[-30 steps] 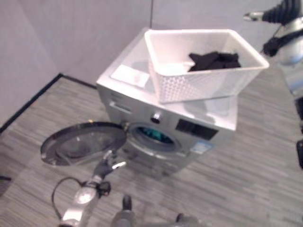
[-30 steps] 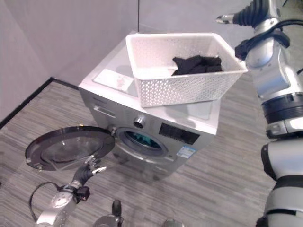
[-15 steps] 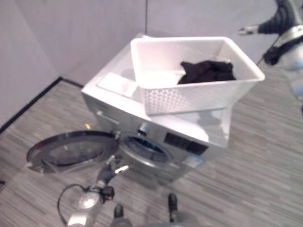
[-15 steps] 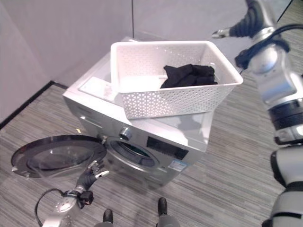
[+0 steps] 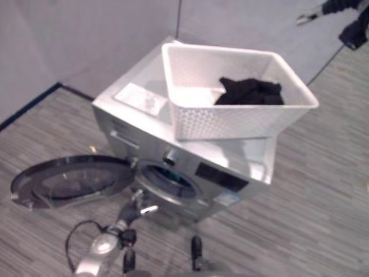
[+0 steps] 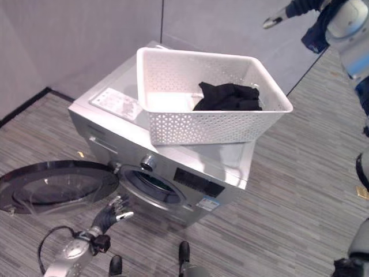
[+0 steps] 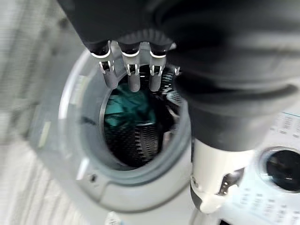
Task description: Grab the laundry basket,head to the washer,open it,put in the laundry and shut it.
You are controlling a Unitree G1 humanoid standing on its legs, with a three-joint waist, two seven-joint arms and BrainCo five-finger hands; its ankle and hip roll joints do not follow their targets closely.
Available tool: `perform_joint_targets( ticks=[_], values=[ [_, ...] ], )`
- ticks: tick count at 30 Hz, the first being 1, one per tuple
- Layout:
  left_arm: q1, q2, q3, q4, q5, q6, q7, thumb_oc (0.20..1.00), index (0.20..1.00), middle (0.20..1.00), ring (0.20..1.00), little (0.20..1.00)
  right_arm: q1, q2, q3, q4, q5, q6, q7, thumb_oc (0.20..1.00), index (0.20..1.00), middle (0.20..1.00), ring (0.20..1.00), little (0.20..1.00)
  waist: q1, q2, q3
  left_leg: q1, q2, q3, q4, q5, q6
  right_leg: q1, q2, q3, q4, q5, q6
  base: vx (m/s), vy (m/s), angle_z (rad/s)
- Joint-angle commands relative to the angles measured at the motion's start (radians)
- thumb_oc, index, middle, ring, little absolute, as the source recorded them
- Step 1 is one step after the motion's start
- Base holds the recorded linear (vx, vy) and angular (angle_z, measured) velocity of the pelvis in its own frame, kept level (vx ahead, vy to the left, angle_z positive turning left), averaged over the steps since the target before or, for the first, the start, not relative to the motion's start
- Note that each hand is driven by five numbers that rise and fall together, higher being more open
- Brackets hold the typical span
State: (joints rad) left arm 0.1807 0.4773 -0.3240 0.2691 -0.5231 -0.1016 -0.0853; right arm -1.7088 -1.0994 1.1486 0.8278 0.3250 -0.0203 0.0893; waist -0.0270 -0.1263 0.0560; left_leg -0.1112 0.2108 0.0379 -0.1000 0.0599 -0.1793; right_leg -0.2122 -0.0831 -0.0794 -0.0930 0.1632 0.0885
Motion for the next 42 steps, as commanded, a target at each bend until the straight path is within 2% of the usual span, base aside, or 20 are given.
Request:
perform_joint_targets(
  ticks=[1, 10, 14, 15, 17, 23, 24, 26, 27, 33, 38, 42],
  values=[
    [-0.089, 0.038, -0.016, -0.052, -0.005, -0.059, 0.002, 1.000, 1.000, 1.000, 1.000, 1.000, -0.179, -0.047, 0.053, 0.043, 0.023, 0.001, -0.011, 1.000, 1.000, 1.000, 1.000, 1.000, 0.019, -0.018, 0.091, -0.003, 0.031, -0.023, 0.027, -0.036, 0.047, -0.016, -0.058, -0.031, 0.075, -0.105, 0.063, -0.03, -0.023, 0.15],
    [-0.133, 0.013, -0.015, -0.051, 0.005, -0.063, 0.038, 1.000, 1.000, 1.000, 1.000, 1.000, -0.097, -0.095, 0.077, -0.075, -0.028, 0.015, -0.007, 1.000, 1.000, 1.000, 1.000, 1.000, 0.012, -0.030, 0.154, -0.057, 0.045, -0.018, 0.036, -0.016, 0.038, -0.061, -0.045, -0.035, 0.085, -0.106, 0.055, -0.03, -0.022, 0.00],
    [-0.127, 0.018, -0.007, -0.051, 0.021, -0.063, 0.048, 1.000, 1.000, 1.000, 1.000, 1.000, -0.007, -0.203, 0.090, -0.289, -0.008, 0.011, 0.015, 1.000, 1.000, 1.000, 1.000, 1.000, 0.002, -0.029, 0.180, -0.072, 0.049, -0.018, 0.037, -0.010, 0.034, -0.082, -0.045, -0.042, 0.098, -0.108, 0.052, 0.00, 0.000, 0.00],
    [-0.127, 0.018, -0.008, -0.051, 0.021, -0.063, 0.048, 1.000, 1.000, 1.000, 1.000, 1.000, -0.004, -0.205, 0.088, -0.291, -0.008, 0.011, 0.015, 1.000, 1.000, 1.000, 1.000, 1.000, 0.002, -0.029, 0.179, -0.072, 0.049, -0.018, 0.037, -0.011, 0.034, -0.082, -0.045, -0.043, 0.099, -0.108, 0.052, 0.00, 0.000, 0.00],
    [-0.126, 0.036, -0.010, -0.063, 0.027, -0.066, 0.042, 1.000, 1.000, 1.000, 1.000, 1.000, 0.031, -0.272, 0.127, -0.388, 0.015, 0.007, 0.049, 1.000, 1.000, 1.000, 1.000, 1.000, 0.001, -0.030, 0.193, -0.079, 0.049, -0.018, 0.039, -0.011, 0.032, -0.091, -0.047, -0.042, 0.104, -0.109, 0.053, 0.00, 0.000, 0.00],
    [-0.143, 0.054, -0.024, -0.078, 0.029, -0.075, 0.035, 1.000, 1.000, 1.000, 1.000, 1.000, 0.017, -0.347, 0.242, -0.495, 0.064, -0.008, 0.097, 1.000, 1.000, 1.000, 1.000, 1.000, 0.002, -0.032, 0.214, -0.091, 0.050, -0.021, 0.044, -0.008, 0.028, -0.102, -0.050, -0.047, 0.105, -0.108, 0.056, 0.00, -0.002, 0.00],
    [-0.149, 0.076, -0.033, -0.093, 0.023, -0.081, 0.028, 1.000, 1.000, 1.000, 1.000, 1.000, 0.043, -0.374, 0.251, -0.528, 0.076, -0.012, 0.122, 1.000, 1.000, 1.000, 1.000, 1.000, 0.006, -0.046, 0.224, -0.102, 0.051, -0.023, 0.043, -0.004, 0.026, -0.108, -0.054, -0.053, 0.104, -0.107, 0.058, 0.00, -0.008, 0.05],
    [-0.151, 0.085, -0.035, -0.096, 0.020, -0.081, 0.025, 1.000, 1.000, 1.000, 1.000, 1.000, 0.054, -0.386, 0.251, -0.537, 0.072, -0.012, 0.130, 1.000, 1.000, 1.000, 1.000, 1.000, 0.009, -0.053, 0.226, -0.105, 0.051, -0.025, 0.044, -0.003, 0.025, -0.110, -0.055, -0.055, 0.105, -0.107, 0.058, 0.00, -0.005, 0.02],
    [-0.153, 0.108, -0.036, -0.105, 0.014, -0.083, 0.021, 1.000, 1.000, 1.000, 1.000, 1.000, 0.074, -0.401, 0.251, -0.552, 0.057, -0.010, 0.148, 1.000, 1.000, 1.000, 1.000, 1.000, 0.014, -0.071, 0.233, -0.113, 0.052, -0.029, 0.045, -0.002, 0.023, -0.114, -0.055, -0.056, 0.104, -0.106, 0.058, 0.00, 0.000, 0.00],
    [-0.163, 0.145, -0.048, -0.131, 0.005, -0.091, 0.010, 1.000, 1.000, 1.000, 1.000, 1.000, 0.123, -0.394, 0.251, -0.595, 0.038, 0.000, 0.204, 1.000, 1.000, 1.000, 1.000, 1.000, 0.032, -0.098, 0.252, -0.137, 0.051, -0.037, 0.051, -0.001, 0.021, -0.129, -0.057, -0.060, 0.103, -0.101, 0.060, 0.00, -0.006, 0.00],
    [-0.172, 0.146, -0.046, -0.147, 0.003, -0.096, 0.015, 1.000, 1.000, 1.000, 1.000, 1.000, 0.144, -0.353, 0.251, -0.569, 0.034, 0.010, 0.222, 1.000, 1.000, 1.000, 1.000, 1.000, 0.049, -0.090, 0.271, -0.158, 0.049, -0.046, 0.054, 0.005, 0.021, -0.138, -0.058, -0.065, 0.102, -0.100, 0.060, 0.00, -0.013, 0.02],
    [-0.158, 0.137, -0.037, -0.165, 0.000, -0.100, 0.017, 1.000, 1.000, 1.000, 1.000, 1.000, 0.187, -0.318, 0.251, -0.568, 0.020, 0.026, 0.249, 1.000, 1.000, 1.000, 1.000, 1.000, 0.070, -0.070, 0.292, -0.193, 0.047, -0.064, 0.053, 0.017, 0.020, -0.156, -0.062, -0.075, 0.106, -0.106, 0.056, -0.01, -0.033, 0.09]
  ],
)
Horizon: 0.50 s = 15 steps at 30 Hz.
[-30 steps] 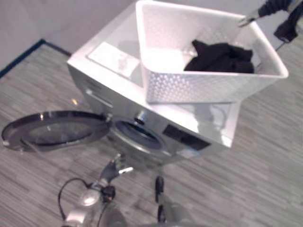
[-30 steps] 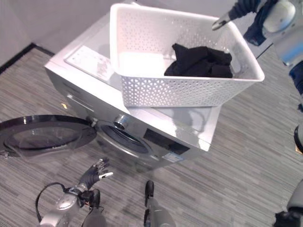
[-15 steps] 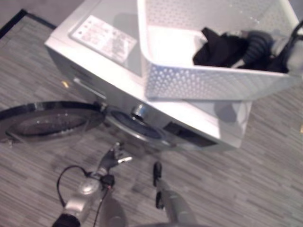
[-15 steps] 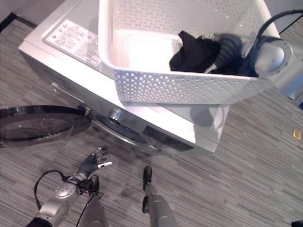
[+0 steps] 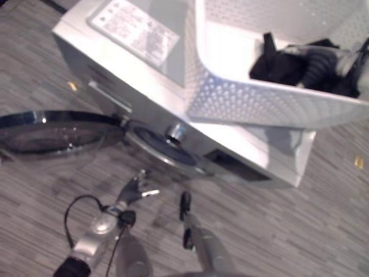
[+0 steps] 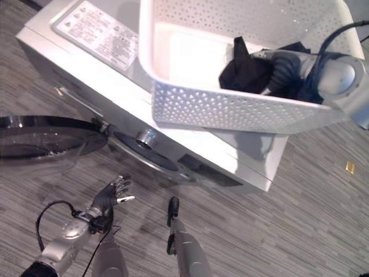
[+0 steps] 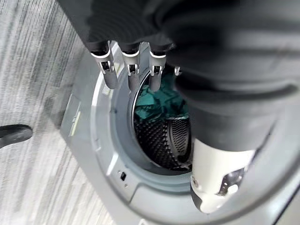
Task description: Grab the laundry basket,head to the washer,open it,put in the laundry and shut it.
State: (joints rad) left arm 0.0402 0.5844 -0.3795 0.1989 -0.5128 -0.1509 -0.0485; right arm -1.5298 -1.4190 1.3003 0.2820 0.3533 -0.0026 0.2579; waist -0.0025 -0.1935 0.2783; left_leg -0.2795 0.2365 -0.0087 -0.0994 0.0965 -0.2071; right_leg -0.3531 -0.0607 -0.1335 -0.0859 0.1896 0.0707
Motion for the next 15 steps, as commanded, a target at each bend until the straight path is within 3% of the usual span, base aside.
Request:
perform_joint_targets(
  ticks=[1, 2, 3, 5, 6, 15],
  values=[
    [-0.017, 0.030, 0.019, -0.095, -0.010, -0.050, -0.020, 1.000, 1.000, 1.000, 1.000, 1.000, 0.008, 0.002, 0.100, -0.022, -0.008, 0.008, 0.080, 1.000, 1.000, 1.000, 1.000, 1.000, 0.045, -0.002, 0.069, -0.026, 0.021, -0.018, 0.053, -0.020, 0.047, -0.016, -0.084, -0.022, 0.099, -0.132, 0.074, 0.00, -0.034, 0.12],
    [-0.013, 0.028, 0.022, -0.094, -0.011, -0.050, -0.018, 1.000, 1.000, 1.000, 1.000, 1.000, 0.018, 0.004, 0.100, -0.033, -0.007, 0.007, 0.085, 1.000, 1.000, 1.000, 1.000, 1.000, 0.047, 0.001, 0.071, -0.029, 0.021, -0.020, 0.051, -0.018, 0.047, -0.020, -0.083, -0.024, 0.100, -0.134, 0.074, 0.01, -0.044, 0.09],
    [-0.005, 0.025, 0.027, -0.091, -0.010, -0.049, -0.017, 1.000, 1.000, 1.000, 1.000, 1.000, 0.031, 0.012, 0.100, -0.045, 0.007, 0.010, 0.093, 0.573, 0.573, 0.573, 0.573, 0.573, 0.052, 0.009, 0.076, -0.040, 0.020, -0.024, 0.051, -0.016, 0.047, -0.027, -0.081, -0.026, 0.106, -0.138, 0.071, 0.01, -0.044, 0.10],
    [0.000, 0.022, 0.029, -0.091, -0.009, -0.049, -0.017, 1.000, 1.000, 1.000, 1.000, 1.000, 0.044, 0.010, 0.100, -0.059, 0.014, 0.012, 0.101, 0.423, 0.423, 0.423, 0.423, 0.423, 0.053, 0.013, 0.077, -0.045, 0.021, -0.027, 0.052, -0.016, 0.047, -0.030, -0.081, -0.030, 0.108, -0.140, 0.071, 0.01, -0.038, 0.07],
    [0.005, 0.023, 0.033, -0.092, -0.009, -0.050, -0.017, 1.000, 1.000, 1.000, 1.000, 1.000, 0.054, 0.009, 0.100, -0.069, 0.021, 0.016, 0.106, 0.200, 0.200, 0.200, 0.200, 0.200, 0.056, 0.016, 0.080, -0.051, 0.022, -0.029, 0.054, -0.015, 0.046, -0.035, -0.080, -0.032, 0.112, -0.142, 0.070, 0.01, -0.044, 0.06],
    [0.008, -0.006, 0.049, -0.104, -0.011, -0.050, -0.006, 1.000, 1.000, 1.000, 1.000, 1.000, 0.048, 0.002, 0.100, -0.067, 0.047, -0.013, 0.052, 0.200, 0.200, 0.200, 0.200, 0.200, 0.043, 0.047, 0.081, -0.060, 0.024, -0.033, 0.041, -0.008, 0.045, -0.044, -0.076, -0.038, 0.112, -0.145, 0.071, 0.01, -0.016, 0.03]
  ],
)
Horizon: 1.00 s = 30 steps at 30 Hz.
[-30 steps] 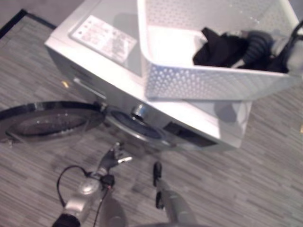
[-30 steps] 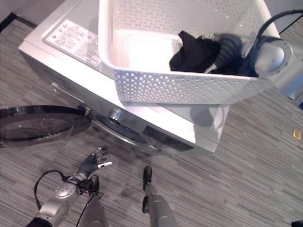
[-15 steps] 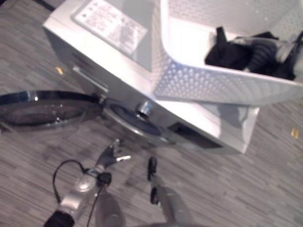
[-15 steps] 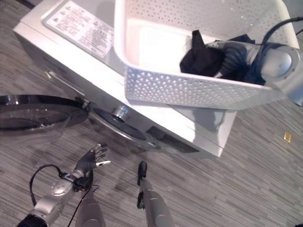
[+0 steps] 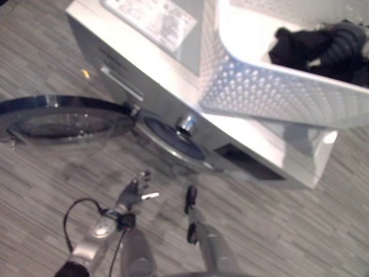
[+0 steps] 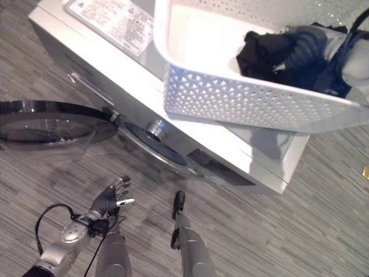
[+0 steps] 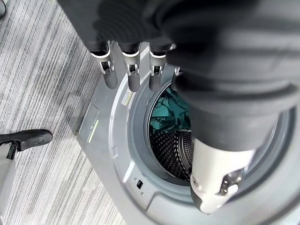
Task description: Grab the laundry basket,head to the washer,open it,put in the laundry and shut it.
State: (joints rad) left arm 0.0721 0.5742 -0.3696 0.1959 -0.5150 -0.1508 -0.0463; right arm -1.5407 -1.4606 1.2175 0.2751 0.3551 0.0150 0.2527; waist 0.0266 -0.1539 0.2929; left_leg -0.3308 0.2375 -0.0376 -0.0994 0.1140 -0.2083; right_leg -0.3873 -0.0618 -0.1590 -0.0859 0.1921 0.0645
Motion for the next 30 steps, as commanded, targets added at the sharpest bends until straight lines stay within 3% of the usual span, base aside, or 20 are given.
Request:
perform_joint_targets(
  ticks=[1, 12, 17, 23, 25, 28, 30],
  values=[
    [-0.024, -0.003, 0.042, -0.103, -0.009, -0.050, -0.006, 1.000, 1.000, 1.000, 1.000, 1.000, 0.047, 0.037, 0.183, -0.070, 0.052, -0.038, 0.045, 0.200, 0.200, 0.200, 0.200, 0.200, 0.008, 0.012, 0.063, -0.008, 0.021, -0.003, 0.040, -0.026, 0.047, -0.010, -0.074, -0.012, 0.110, -0.146, 0.078, 0.00, 0.000, 0.00],
    [0.011, 0.011, 0.082, -0.098, -0.016, -0.050, -0.005, 1.000, 1.000, 1.000, 1.000, 1.000, 0.131, -0.062, -0.069, -0.169, 0.171, -0.117, -0.073, 0.200, 0.200, 0.200, 0.200, 0.200, -0.026, -0.005, 0.008, 0.026, 0.018, 0.006, 0.049, -0.053, 0.057, 0.032, -0.075, -0.005, 0.097, -0.148, 0.085, 0.00, 0.000, 0.00],
    [0.065, 0.021, 0.129, -0.087, -0.027, -0.057, -0.025, 1.000, 1.000, 1.000, 1.000, 1.000, 0.225, -0.160, -0.284, -0.201, 0.273, -0.184, -0.101, 0.200, 0.200, 0.200, 0.200, 0.200, -0.055, -0.020, -0.051, 0.067, 0.017, 0.013, 0.056, -0.082, 0.063, 0.081, -0.075, 0.001, 0.090, -0.154, 0.092, 0.02, -0.002, 0.00],
    [0.108, 0.033, 0.153, -0.076, -0.040, -0.052, -0.053, 1.000, 1.000, 1.000, 1.000, 1.000, 0.329, -0.201, -0.471, -0.155, 0.318, -0.208, -0.117, 0.200, 0.200, 0.200, 0.200, 0.200, -0.070, -0.035, -0.099, 0.119, 0.026, 0.018, 0.071, -0.111, 0.068, 0.127, -0.072, 0.008, 0.114, -0.177, 0.093, 0.07, -0.007, 0.01],
    [0.126, 0.043, 0.162, -0.070, -0.045, -0.044, -0.067, 1.000, 1.000, 1.000, 1.000, 1.000, 0.347, -0.208, -0.550, -0.102, 0.334, -0.212, -0.135, 0.200, 0.200, 0.200, 0.200, 0.200, -0.078, -0.050, -0.145, 0.170, 0.035, 0.019, 0.071, -0.129, 0.070, 0.169, -0.067, 0.010, 0.134, -0.202, 0.092, 0.16, -0.022, 0.00],
    [0.139, 0.057, 0.168, -0.080, -0.053, -0.036, -0.072, 1.000, 1.000, 1.000, 1.000, 1.000, 0.331, -0.190, -0.578, -0.020, 0.337, -0.210, -0.155, 0.200, 0.200, 0.200, 0.200, 0.200, -0.073, -0.070, -0.181, 0.229, 0.041, 0.022, 0.059, -0.141, 0.073, 0.214, -0.059, 0.012, 0.142, -0.216, 0.093, 0.14, -0.013, 0.03],
    [0.136, 0.062, 0.165, -0.083, -0.056, -0.032, -0.069, 1.000, 1.000, 1.000, 1.000, 1.000, 0.207, -0.145, -0.518, 0.061, 0.354, -0.204, -0.183, 0.200, 0.200, 0.200, 0.200, 0.200, -0.067, -0.085, -0.217, 0.271, 0.042, 0.031, 0.046, -0.147, 0.074, 0.251, -0.054, 0.014, 0.136, -0.221, 0.093, 0.12, 0.013, -0.02]
  ],
)
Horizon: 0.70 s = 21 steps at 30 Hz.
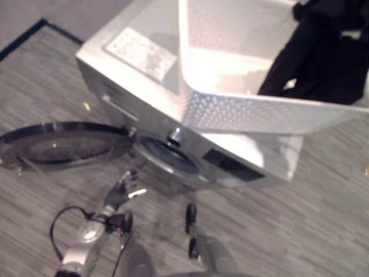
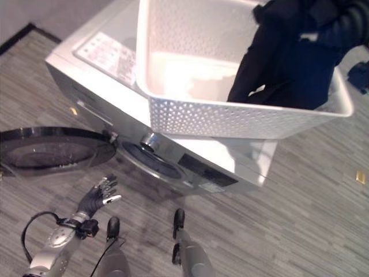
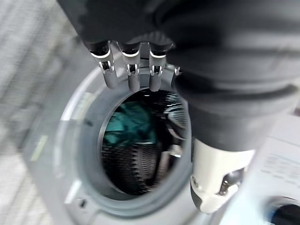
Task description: Grab the laundry basket,head to the washer,open it,put in the laundry and shut it.
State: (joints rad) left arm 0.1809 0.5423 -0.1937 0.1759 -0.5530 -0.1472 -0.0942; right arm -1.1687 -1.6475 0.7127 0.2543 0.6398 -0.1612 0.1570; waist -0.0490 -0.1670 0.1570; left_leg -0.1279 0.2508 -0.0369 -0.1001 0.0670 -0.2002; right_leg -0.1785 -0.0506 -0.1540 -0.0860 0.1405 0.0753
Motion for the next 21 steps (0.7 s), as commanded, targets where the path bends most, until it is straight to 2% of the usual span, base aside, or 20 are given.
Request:
perform_joint_targets(
  ticks=[1, 4, 5, 6, 7, 9, 10, 12, 13, 16, 17, 21],
  values=[
    [0.024, 0.086, -0.009, -0.067, -0.017, -0.032, -0.014, 1.000, 1.000, 1.000, 1.000, 1.000, -0.263, 0.087, 0.036, 0.146, 0.074, -0.029, -0.122, 0.200, 0.200, 0.200, 0.200, 0.200, 0.012, -0.069, -0.100, 0.092, 0.026, 0.038, 0.039, -0.106, 0.068, 0.064, -0.065, 0.010, 0.131, -0.171, 0.083, 0.07, 0.031, -0.08],
    [0.018, 0.079, -0.008, -0.072, -0.006, -0.029, -0.003, 1.000, 1.000, 1.000, 1.000, 1.000, -0.343, 0.143, 0.056, 0.199, 0.061, -0.027, -0.165, 0.200, 0.200, 0.200, 0.200, 0.200, 0.019, -0.061, -0.118, 0.113, 0.024, 0.039, 0.035, -0.111, 0.072, 0.084, -0.067, 0.012, 0.128, -0.174, 0.083, 0.04, 0.029, -0.11],
    [0.015, 0.072, -0.006, -0.077, -0.004, -0.023, 0.002, 1.000, 1.000, 1.000, 1.000, 1.000, -0.399, 0.193, 0.069, 0.240, 0.022, -0.017, -0.201, 0.200, 0.200, 0.200, 0.200, 0.200, 0.023, -0.054, -0.132, 0.129, 0.020, 0.039, 0.033, -0.120, 0.077, 0.100, -0.066, 0.012, 0.128, -0.178, 0.084, 0.05, 0.033, -0.11],
    [0.015, 0.071, -0.006, -0.077, -0.004, -0.023, 0.002, 1.000, 1.000, 1.000, 1.000, 1.000, -0.404, 0.193, 0.074, 0.241, 0.022, -0.017, -0.201, 0.200, 0.200, 0.200, 0.200, 0.200, 0.022, -0.053, -0.131, 0.129, 0.020, 0.039, 0.033, -0.120, 0.077, 0.100, -0.066, 0.012, 0.128, -0.178, 0.084, 0.04, 0.056, -0.04],
    [0.008, 0.076, -0.009, -0.079, 0.002, -0.015, 0.011, 1.000, 1.000, 1.000, 1.000, 1.000, -0.451, 0.247, 0.062, 0.272, -0.043, 0.001, -0.255, 0.200, 0.200, 0.200, 0.200, 0.200, 0.029, -0.049, -0.145, 0.140, 0.013, 0.037, 0.037, -0.130, 0.082, 0.116, -0.070, 0.012, 0.129, -0.181, 0.083, 0.01, 0.037, 0.03],
    [0.002, 0.073, -0.010, -0.079, 0.004, -0.011, 0.015, 1.000, 1.000, 1.000, 1.000, 1.000, -0.477, 0.279, 0.068, 0.285, -0.065, 0.000, -0.277, 0.200, 0.200, 0.200, 0.200, 0.200, 0.030, -0.045, -0.148, 0.147, 0.010, 0.037, 0.039, -0.136, 0.084, 0.126, -0.072, 0.013, 0.128, -0.181, 0.083, 0.01, 0.065, 0.06],
    [-0.012, 0.071, -0.014, -0.076, 0.012, -0.004, 0.027, 1.000, 1.000, 1.000, 1.000, 1.000, -0.498, 0.332, 0.038, 0.312, -0.107, 0.008, -0.324, 0.200, 0.200, 0.200, 0.200, 0.200, 0.037, -0.038, -0.157, 0.156, 0.001, 0.034, 0.048, -0.149, 0.089, 0.139, -0.076, 0.015, 0.129, -0.182, 0.084, 0.02, 0.095, 0.05],
    [-0.018, 0.071, -0.016, -0.075, 0.015, 0.001, 0.034, 1.000, 1.000, 1.000, 1.000, 1.000, -0.501, 0.360, 0.022, 0.325, -0.141, 0.015, -0.348, 0.200, 0.200, 0.200, 0.200, 0.200, 0.039, -0.037, -0.160, 0.161, -0.004, 0.032, 0.056, -0.157, 0.092, 0.149, -0.079, 0.016, 0.128, -0.182, 0.084, 0.01, 0.084, 0.08],
    [-0.032, 0.066, -0.024, -0.070, 0.025, 0.007, 0.046, 1.000, 1.000, 1.000, 1.000, 1.000, -0.505, 0.402, -0.015, 0.339, -0.199, 0.021, -0.397, 0.200, 0.200, 0.200, 0.200, 0.200, 0.044, -0.031, -0.170, 0.166, -0.015, 0.030, 0.068, -0.169, 0.098, 0.162, -0.088, 0.015, 0.125, -0.179, 0.085, -0.02, 0.071, 0.10],
    [-0.049, 0.066, -0.035, -0.063, 0.031, 0.009, 0.054, 1.000, 1.000, 1.000, 1.000, 1.000, -0.479, 0.439, -0.074, 0.325, -0.236, 0.017, -0.441, 0.200, 0.200, 0.200, 0.200, 0.200, 0.047, -0.034, -0.173, 0.165, -0.029, 0.029, 0.089, -0.179, 0.105, 0.170, -0.100, 0.016, 0.121, -0.168, 0.087, -0.03, 0.110, 0.05],
    [-0.068, 0.061, -0.047, -0.058, 0.045, 0.009, 0.065, 1.000, 1.000, 1.000, 1.000, 1.000, -0.457, 0.468, -0.122, 0.300, -0.295, 0.022, -0.483, 0.200, 0.200, 0.200, 0.200, 0.200, 0.048, -0.024, -0.176, 0.167, -0.041, 0.031, 0.111, -0.196, 0.112, 0.177, -0.110, 0.021, 0.123, -0.164, 0.091, -0.05, 0.182, 0.00],
    [-0.101, 0.047, -0.064, -0.053, 0.073, 0.005, 0.083, 1.000, 1.000, 1.000, 1.000, 1.000, -0.387, 0.495, -0.227, 0.213, -0.445, 0.033, -0.576, 0.200, 0.200, 0.200, 0.200, 0.200, 0.047, -0.013, -0.174, 0.179, -0.077, 0.039, 0.153, -0.238, 0.133, 0.186, -0.138, 0.042, 0.122, -0.141, 0.106, -0.06, 0.188, -0.08]
  ],
)
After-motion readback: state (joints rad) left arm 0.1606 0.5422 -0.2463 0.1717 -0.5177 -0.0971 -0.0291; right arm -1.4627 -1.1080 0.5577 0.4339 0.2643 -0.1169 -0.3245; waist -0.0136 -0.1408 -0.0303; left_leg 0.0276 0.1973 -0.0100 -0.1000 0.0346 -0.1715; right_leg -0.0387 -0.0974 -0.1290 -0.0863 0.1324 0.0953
